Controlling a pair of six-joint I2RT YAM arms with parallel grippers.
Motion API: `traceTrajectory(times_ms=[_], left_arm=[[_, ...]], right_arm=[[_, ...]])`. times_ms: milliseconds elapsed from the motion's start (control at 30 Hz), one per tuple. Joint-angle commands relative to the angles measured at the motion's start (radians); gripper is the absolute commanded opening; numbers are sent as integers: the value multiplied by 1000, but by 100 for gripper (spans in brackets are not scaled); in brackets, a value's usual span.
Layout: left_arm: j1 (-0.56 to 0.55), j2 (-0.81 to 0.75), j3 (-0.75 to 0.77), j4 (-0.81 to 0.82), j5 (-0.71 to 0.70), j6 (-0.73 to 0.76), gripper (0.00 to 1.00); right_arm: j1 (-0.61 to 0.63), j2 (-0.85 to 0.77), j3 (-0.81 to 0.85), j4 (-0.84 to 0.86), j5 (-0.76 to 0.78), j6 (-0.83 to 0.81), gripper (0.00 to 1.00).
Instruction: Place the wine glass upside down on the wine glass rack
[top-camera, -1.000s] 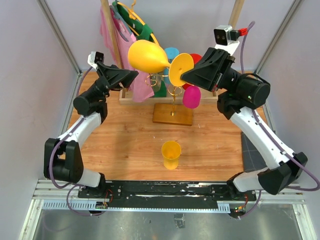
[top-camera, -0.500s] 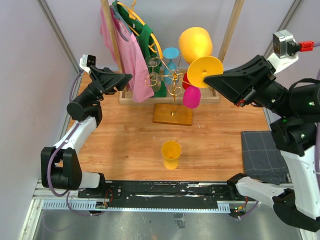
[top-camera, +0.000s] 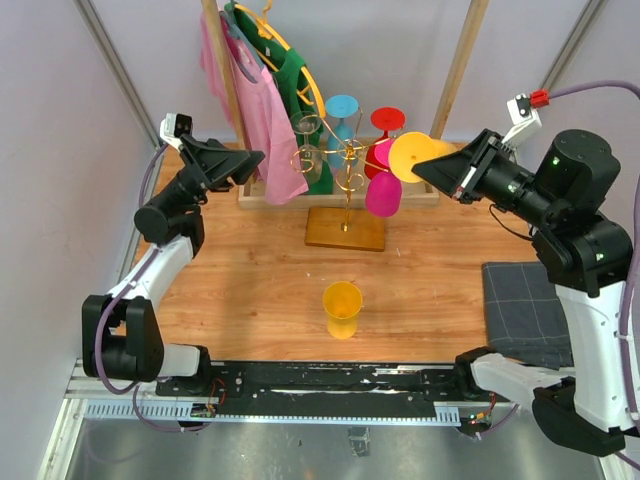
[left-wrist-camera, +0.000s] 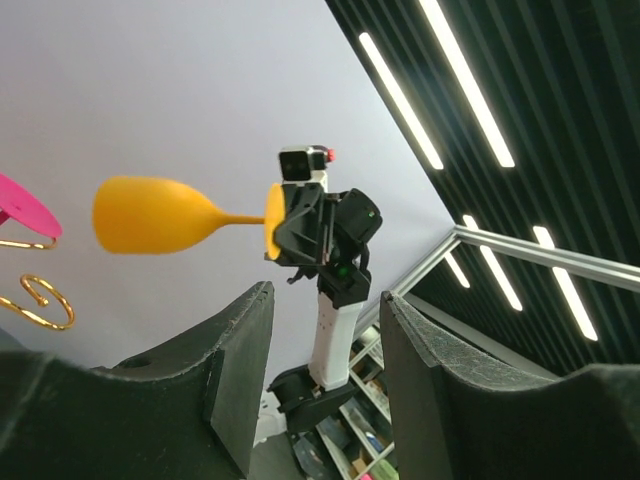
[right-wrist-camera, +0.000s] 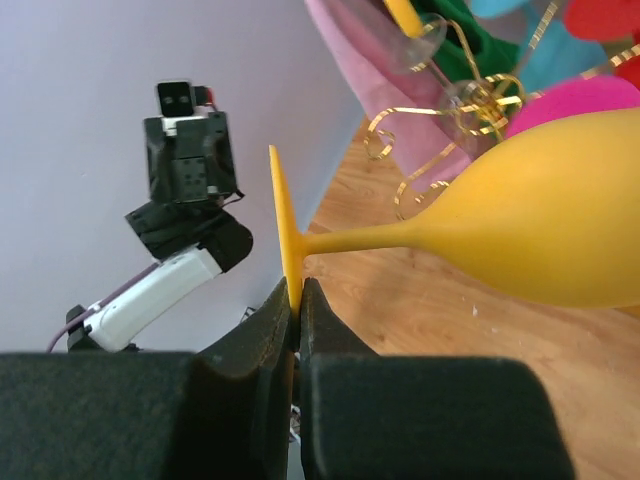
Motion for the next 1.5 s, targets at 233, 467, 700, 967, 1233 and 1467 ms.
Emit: traceTrajectory(times_ms=[233,467,700,967,1233,1467], left_arm=[[18,-61,-18,240,5,24,51],[20,-75,-30,233,-2,26,51],[21,-88,-39,222,-5,36,51],[23,-98,-42,200,-4,47,51],[23,-109,-38,181,0,59,51],[23,-108,-41,180,1,58,51]], right_arm=[[-159,-38,-176,-89,-166,236,1],[-165,-35,-332,86,-295,396,1],[-164,-39,-425,203,-330,514,1],[-165,-27,-536,377,-336,638,1],[-165,20,-566,469,-303,693,1],[-164,94,-550,525,-306,704,1]])
